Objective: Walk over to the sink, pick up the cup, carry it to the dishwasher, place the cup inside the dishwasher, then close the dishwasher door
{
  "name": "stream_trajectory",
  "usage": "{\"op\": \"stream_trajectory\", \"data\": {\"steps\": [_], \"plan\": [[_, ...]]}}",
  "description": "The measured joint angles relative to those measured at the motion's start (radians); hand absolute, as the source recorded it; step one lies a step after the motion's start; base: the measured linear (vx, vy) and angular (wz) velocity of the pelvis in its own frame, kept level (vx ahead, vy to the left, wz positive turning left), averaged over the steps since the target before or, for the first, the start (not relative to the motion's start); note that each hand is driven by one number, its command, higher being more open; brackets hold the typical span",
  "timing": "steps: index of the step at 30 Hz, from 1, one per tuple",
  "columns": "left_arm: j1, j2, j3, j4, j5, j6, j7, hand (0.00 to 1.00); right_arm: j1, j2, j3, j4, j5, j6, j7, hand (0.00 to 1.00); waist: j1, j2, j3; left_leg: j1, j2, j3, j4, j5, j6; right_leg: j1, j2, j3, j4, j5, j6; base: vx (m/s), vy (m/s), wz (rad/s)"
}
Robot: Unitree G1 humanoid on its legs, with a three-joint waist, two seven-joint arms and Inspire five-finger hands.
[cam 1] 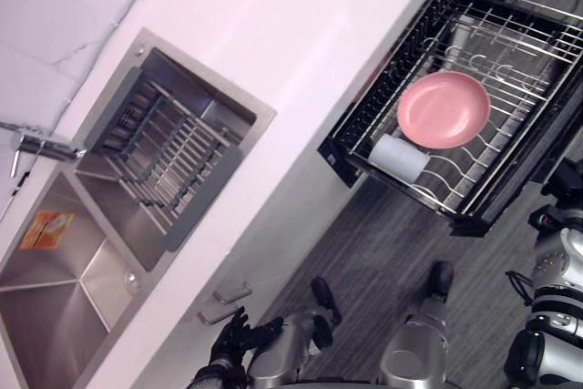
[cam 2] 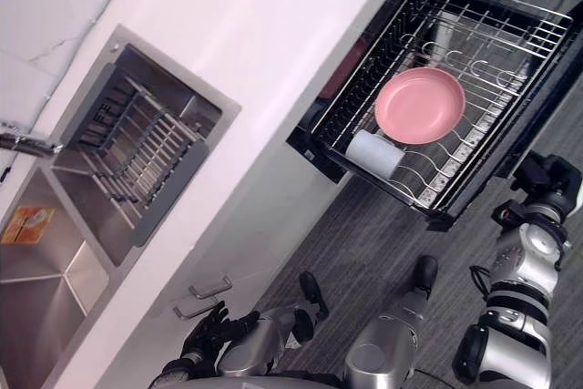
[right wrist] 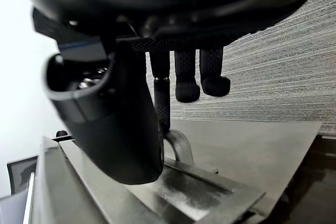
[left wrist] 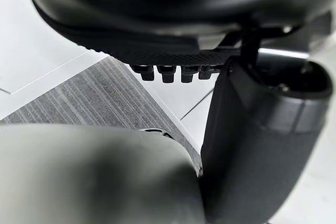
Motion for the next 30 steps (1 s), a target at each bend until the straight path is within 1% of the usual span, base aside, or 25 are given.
{"op": "stream_trajectory", "data": {"steps": [3, 6, 7, 8, 10, 12, 14, 15, 16, 17, 18, 19, 20, 22, 23, 25, 26, 28, 29, 30], "plan": [[0.000, -0.001, -0.006, 0.012, 0.007, -0.015, -0.013, 1.00, 0.000, -0.011, 0.004, 0.041, 0.000, -0.001, -0.006, 0.00, 0.002, 0.004, -0.003, 0.010, -0.014, -0.056, 0.000, 0.006, 0.008, 0.057, -0.011, -0.067, 0.000, -0.010, 0.012, -0.06, 0.011, 0.56], [0.000, -0.003, -0.007, 0.019, 0.012, -0.034, -0.023, 1.00, -0.004, -0.037, 0.008, 0.081, 0.001, -0.001, -0.016, 0.00, 0.015, 0.009, -0.006, 0.006, -0.032, -0.125, -0.011, 0.020, 0.009, 0.108, -0.020, -0.151, 0.000, -0.026, 0.017, -0.06, 0.007, 0.73], [0.000, -0.003, -0.007, 0.020, 0.012, -0.037, -0.030, 1.00, -0.012, -0.049, 0.009, 0.103, 0.001, -0.001, -0.020, 0.00, 0.024, 0.010, -0.007, 0.006, -0.039, -0.154, -0.025, 0.032, 0.007, 0.126, -0.021, -0.184, 0.000, -0.027, 0.019, -0.04, -0.005, 0.84], [0.000, -0.003, -0.007, 0.019, 0.011, -0.039, -0.039, 1.00, -0.034, -0.064, 0.015, 0.138, 0.002, -0.002, -0.026, 0.00, 0.035, 0.010, -0.008, 0.006, -0.047, -0.191, -0.041, 0.053, 0.014, 0.148, -0.021, -0.229, 0.001, -0.024, 0.025, -0.05, -0.012, 0.84], [0.000, -0.003, -0.006, 0.020, 0.011, -0.040, -0.051, 1.00, -0.068, -0.081, 0.044, 0.180, 0.002, -0.002, -0.030, 0.00, 0.041, 0.010, -0.010, 0.005, -0.053, -0.222, -0.055, 0.071, 0.016, 0.169, -0.020, -0.268, 0.001, -0.025, 0.027, -0.04, -0.013, 0.65], [0.000, -0.008, -0.006, 0.019, 0.009, -0.039, -0.065, 1.00, -0.110, -0.107, 0.093, 0.229, 0.001, -0.002, -0.034, 0.00, 0.064, 0.013, -0.022, 0.004, -0.058, -0.250, -0.069, 0.086, 0.016, 0.184, -0.017, -0.300, 0.002, -0.027, 0.028, -0.03, -0.009, 0.49], [0.001, -0.019, -0.006, 0.028, 0.009, -0.029, -0.076, 1.00, -0.149, -0.117, 0.146, 0.268, 0.000, -0.002, -0.029, 0.00, 0.105, 0.016, -0.063, -0.008, -0.061, -0.278, -0.074, 0.096, 0.016, 0.192, -0.013, -0.334, 0.002, -0.031, 0.029, -0.01, -0.013, 0.40], [0.001, -0.021, -0.007, 0.029, 0.009, -0.029, -0.076, 1.00, -0.159, -0.116, 0.173, 0.268, -0.001, -0.002, -0.020, 0.00, 0.112, 0.015, -0.070, -0.007, -0.061, -0.284, -0.074, 0.096, 0.016, 0.200, -0.011, -0.342, 0.002, -0.032, 0.029, -0.01, -0.014, 0.32], [0.001, -0.021, -0.013, 0.039, 0.010, -0.028, -0.072, 1.00, -0.185, -0.107, 0.204, 0.290, -0.005, 0.003, -0.028, 0.00, 0.131, 0.003, -0.086, -0.007, -0.062, -0.291, -0.075, 0.097, 0.015, 0.206, -0.009, -0.351, 0.002, -0.036, 0.028, -0.01, -0.013, 0.25], [0.001, -0.023, -0.019, 0.042, 0.012, -0.028, -0.059, 1.00, -0.191, -0.093, 0.211, 0.302, -0.005, 0.005, -0.009, 0.00, 0.154, -0.003, -0.107, -0.006, -0.061, -0.293, -0.075, 0.098, 0.015, 0.211, -0.007, -0.357, 0.002, -0.041, 0.028, -0.01, -0.012, 0.21], [0.001, -0.025, -0.019, 0.042, 0.017, -0.028, -0.049, 1.00, -0.199, -0.078, 0.211, 0.308, -0.004, 0.006, -0.028, 1.00, 0.159, -0.008, -0.112, -0.002, -0.060, -0.296, -0.075, 0.098, 0.014, 0.218, -0.005, -0.362, 0.002, -0.043, 0.027, -0.01, -0.023, 0.11], [0.001, -0.023, -0.016, 0.041, 0.033, -0.028, -0.036, 1.00, -0.199, -0.063, 0.201, 0.333, 0.000, 0.007, -0.039, 1.00, 0.161, -0.021, -0.118, 0.003, -0.055, -0.299, -0.078, 0.099, 0.012, 0.224, 0.000, -0.366, 0.005, -0.048, 0.025, -0.02, -0.025, 0.05], [0.001, -0.018, -0.016, 0.041, 0.036, -0.027, -0.028, 1.00, -0.196, -0.055, 0.206, 0.334, 0.000, 0.009, -0.029, 1.00, 0.160, -0.029, -0.121, 0.004, -0.051, -0.299, -0.083, 0.101, 0.009, 0.222, 0.004, -0.365, 0.006, -0.049, 0.022, -0.03, -0.046, -0.02], [0.000, 0.008, -0.017, 0.038, 0.051, -0.025, -0.016, 1.00, -0.188, -0.002, 0.232, 0.321, 0.005, 0.014, -0.010, 1.00, 0.159, -0.063, -0.128, 0.015, -0.030, -0.299, -0.095, 0.109, -0.003, 0.224, 0.025, -0.360, 0.005, -0.053, 0.016, -0.05, -0.055, -0.07], [0.000, 0.014, -0.016, 0.039, 0.051, -0.025, -0.013, 1.00, -0.179, 0.011, 0.233, 0.320, 0.011, 0.014, -0.009, 1.00, 0.161, -0.074, -0.133, 0.017, -0.026, -0.300, -0.099, 0.111, -0.006, 0.224, 0.029, -0.360, 0.005, -0.055, 0.013, -0.06, -0.057, -0.04], [0.001, 0.037, -0.014, 0.039, 0.049, -0.025, 0.001, 1.00, -0.125, 0.076, 0.242, 0.283, 0.042, 0.013, 0.006, 1.00, 0.172, -0.111, -0.148, 0.020, -0.007, -0.300, -0.114, 0.120, -0.019, 0.218, 0.049, -0.355, 0.002, -0.059, 0.006, -0.06, -0.058, -0.06], [0.000, 0.051, -0.014, 0.039, 0.047, -0.024, 0.017, 1.00, -0.083, 0.130, 0.246, 0.237, 0.046, 0.013, 0.022, 1.00, 0.174, -0.136, -0.153, 0.024, 0.001, -0.299, -0.122, 0.123, -0.024, 0.216, 0.057, -0.352, 0.002, -0.063, 0.002, -0.06, -0.046, -0.07], [0.000, 0.064, -0.002, 0.040, 0.032, -0.008, 0.043, 1.00, -0.013, 0.212, 0.247, 0.176, 0.092, -0.005, 0.037, 1.00, 0.175, -0.169, -0.161, 0.035, 0.010, -0.296, -0.139, 0.128, -0.030, 0.216, 0.066, -0.347, 0.002, -0.068, -0.003, -0.05, -0.032, -0.08], [0.000, 0.071, 0.007, 0.041, 0.015, 0.002, 0.060, 1.00, 0.046, 0.259, 0.254, 0.148, 0.102, -0.012, 0.070, 1.00, 0.177, -0.186, -0.169, 0.040, 0.015, -0.292, -0.146, 0.130, -0.032, 0.216, 0.070, -0.343, 0.002, -0.070, -0.004, -0.04, -0.028, -0.09], [0.001, 0.072, 0.019, 0.042, 0.007, 0.007, 0.066, 1.00, 0.075, 0.286, 0.254, 0.142, 0.102, -0.018, 0.085, 1.00, 0.180, -0.195, -0.172, 0.042, 0.018, -0.290, -0.147, 0.130, -0.033, 0.216, 0.072, -0.340, 0.002, -0.072, -0.005, -0.03, -0.025, -0.10]]}}
